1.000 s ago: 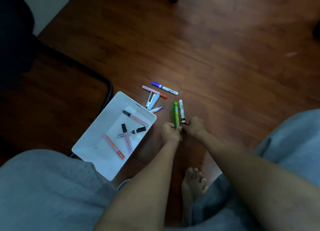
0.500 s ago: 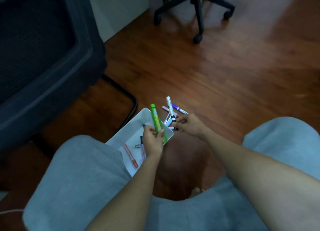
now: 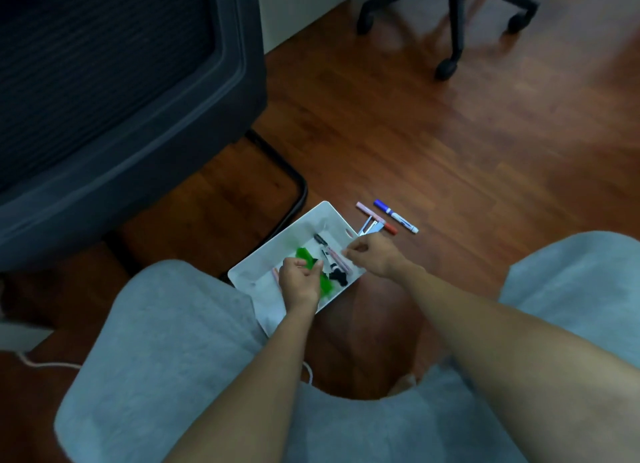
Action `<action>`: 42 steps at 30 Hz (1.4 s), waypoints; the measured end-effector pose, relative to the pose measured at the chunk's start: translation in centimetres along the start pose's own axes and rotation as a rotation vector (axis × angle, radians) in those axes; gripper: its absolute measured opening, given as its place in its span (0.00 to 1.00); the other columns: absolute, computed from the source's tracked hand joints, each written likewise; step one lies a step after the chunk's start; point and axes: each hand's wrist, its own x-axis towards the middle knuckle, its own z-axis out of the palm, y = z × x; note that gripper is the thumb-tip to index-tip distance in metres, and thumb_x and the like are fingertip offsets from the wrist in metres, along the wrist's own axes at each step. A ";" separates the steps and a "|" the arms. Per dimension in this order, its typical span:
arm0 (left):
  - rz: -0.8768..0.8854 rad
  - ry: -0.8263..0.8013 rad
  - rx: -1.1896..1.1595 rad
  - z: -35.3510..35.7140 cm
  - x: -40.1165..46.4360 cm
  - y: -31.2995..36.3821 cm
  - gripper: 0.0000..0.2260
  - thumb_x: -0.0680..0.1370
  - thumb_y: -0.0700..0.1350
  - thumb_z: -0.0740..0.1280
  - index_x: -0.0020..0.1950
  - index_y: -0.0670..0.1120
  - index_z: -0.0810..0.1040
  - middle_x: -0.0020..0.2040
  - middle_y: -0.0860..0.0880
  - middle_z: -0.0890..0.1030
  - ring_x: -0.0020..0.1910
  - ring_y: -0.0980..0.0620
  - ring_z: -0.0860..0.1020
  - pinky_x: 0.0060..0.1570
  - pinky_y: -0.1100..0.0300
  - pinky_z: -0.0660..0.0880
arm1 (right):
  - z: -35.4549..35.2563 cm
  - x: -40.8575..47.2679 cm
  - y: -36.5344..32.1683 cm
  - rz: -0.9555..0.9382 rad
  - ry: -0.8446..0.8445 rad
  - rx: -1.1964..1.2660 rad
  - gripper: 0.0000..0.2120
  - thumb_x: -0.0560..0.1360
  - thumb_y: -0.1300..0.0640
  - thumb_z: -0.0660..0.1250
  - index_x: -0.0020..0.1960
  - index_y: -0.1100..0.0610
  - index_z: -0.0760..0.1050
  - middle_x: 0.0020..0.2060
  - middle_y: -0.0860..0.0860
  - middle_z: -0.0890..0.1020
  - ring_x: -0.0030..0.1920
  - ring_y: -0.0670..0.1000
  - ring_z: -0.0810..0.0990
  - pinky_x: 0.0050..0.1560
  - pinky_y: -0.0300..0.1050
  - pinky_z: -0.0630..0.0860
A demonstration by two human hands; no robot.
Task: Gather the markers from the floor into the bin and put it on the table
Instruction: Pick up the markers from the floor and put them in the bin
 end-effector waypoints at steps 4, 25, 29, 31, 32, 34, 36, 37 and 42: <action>0.043 -0.038 -0.018 1.3 0.6 1.7 0.14 0.75 0.48 0.72 0.53 0.40 0.75 0.49 0.42 0.80 0.46 0.46 0.79 0.44 0.59 0.74 | -1.7 0.2 0.8 -0.013 0.073 0.149 0.08 0.76 0.56 0.67 0.47 0.59 0.82 0.41 0.56 0.86 0.38 0.49 0.82 0.49 0.46 0.81; 0.338 -0.391 0.597 13.4 8.4 11.3 0.11 0.76 0.44 0.71 0.54 0.38 0.82 0.55 0.41 0.83 0.53 0.44 0.82 0.53 0.55 0.77 | -2.2 5.3 10.0 0.167 0.341 0.186 0.10 0.73 0.61 0.66 0.51 0.59 0.82 0.46 0.54 0.85 0.47 0.50 0.81 0.50 0.42 0.75; 0.375 -0.456 0.813 15.6 9.1 10.6 0.14 0.74 0.44 0.73 0.57 0.40 0.79 0.59 0.41 0.81 0.57 0.41 0.81 0.51 0.55 0.76 | -1.5 6.3 10.6 0.076 0.270 0.038 0.13 0.74 0.62 0.64 0.57 0.57 0.80 0.54 0.55 0.82 0.53 0.54 0.82 0.52 0.43 0.75; 0.392 -0.464 0.897 16.2 9.2 10.3 0.16 0.74 0.44 0.73 0.60 0.41 0.78 0.62 0.41 0.79 0.60 0.41 0.80 0.54 0.55 0.76 | -1.4 6.2 10.8 0.041 0.209 -0.007 0.14 0.73 0.60 0.64 0.58 0.51 0.79 0.56 0.53 0.82 0.55 0.53 0.81 0.54 0.45 0.76; 0.399 -0.466 0.927 16.5 9.2 10.1 0.17 0.74 0.45 0.73 0.60 0.42 0.78 0.63 0.41 0.78 0.61 0.41 0.79 0.56 0.54 0.76 | -1.3 6.3 11.0 0.042 0.178 -0.049 0.15 0.72 0.58 0.64 0.57 0.49 0.78 0.56 0.52 0.82 0.55 0.53 0.81 0.53 0.45 0.77; 0.400 -0.471 0.958 17.0 9.1 9.5 0.18 0.73 0.48 0.74 0.61 0.44 0.78 0.63 0.41 0.78 0.61 0.42 0.79 0.58 0.54 0.76 | -1.0 6.7 11.8 0.073 0.122 -0.157 0.18 0.70 0.53 0.63 0.59 0.47 0.77 0.56 0.53 0.82 0.56 0.56 0.81 0.53 0.50 0.79; 0.399 -0.510 0.967 17.6 9.1 8.9 0.21 0.70 0.51 0.76 0.61 0.47 0.78 0.60 0.44 0.79 0.60 0.44 0.80 0.54 0.56 0.78 | -0.6 7.6 13.1 0.083 0.089 -0.220 0.21 0.69 0.50 0.65 0.62 0.46 0.76 0.58 0.55 0.80 0.57 0.59 0.80 0.56 0.53 0.78; 0.393 -0.534 0.965 17.7 9.0 8.5 0.23 0.69 0.51 0.77 0.61 0.46 0.78 0.57 0.46 0.80 0.58 0.45 0.81 0.48 0.59 0.78 | -0.7 7.4 12.9 0.074 0.088 -0.223 0.22 0.69 0.50 0.67 0.63 0.46 0.75 0.61 0.55 0.78 0.59 0.58 0.79 0.57 0.52 0.78; 0.433 -0.556 1.088 18.4 9.4 7.4 0.22 0.71 0.53 0.74 0.59 0.42 0.77 0.59 0.42 0.80 0.59 0.44 0.80 0.53 0.56 0.76 | -0.2 6.9 13.7 0.055 0.148 -0.282 0.11 0.73 0.54 0.67 0.55 0.52 0.79 0.59 0.55 0.73 0.60 0.57 0.75 0.53 0.49 0.73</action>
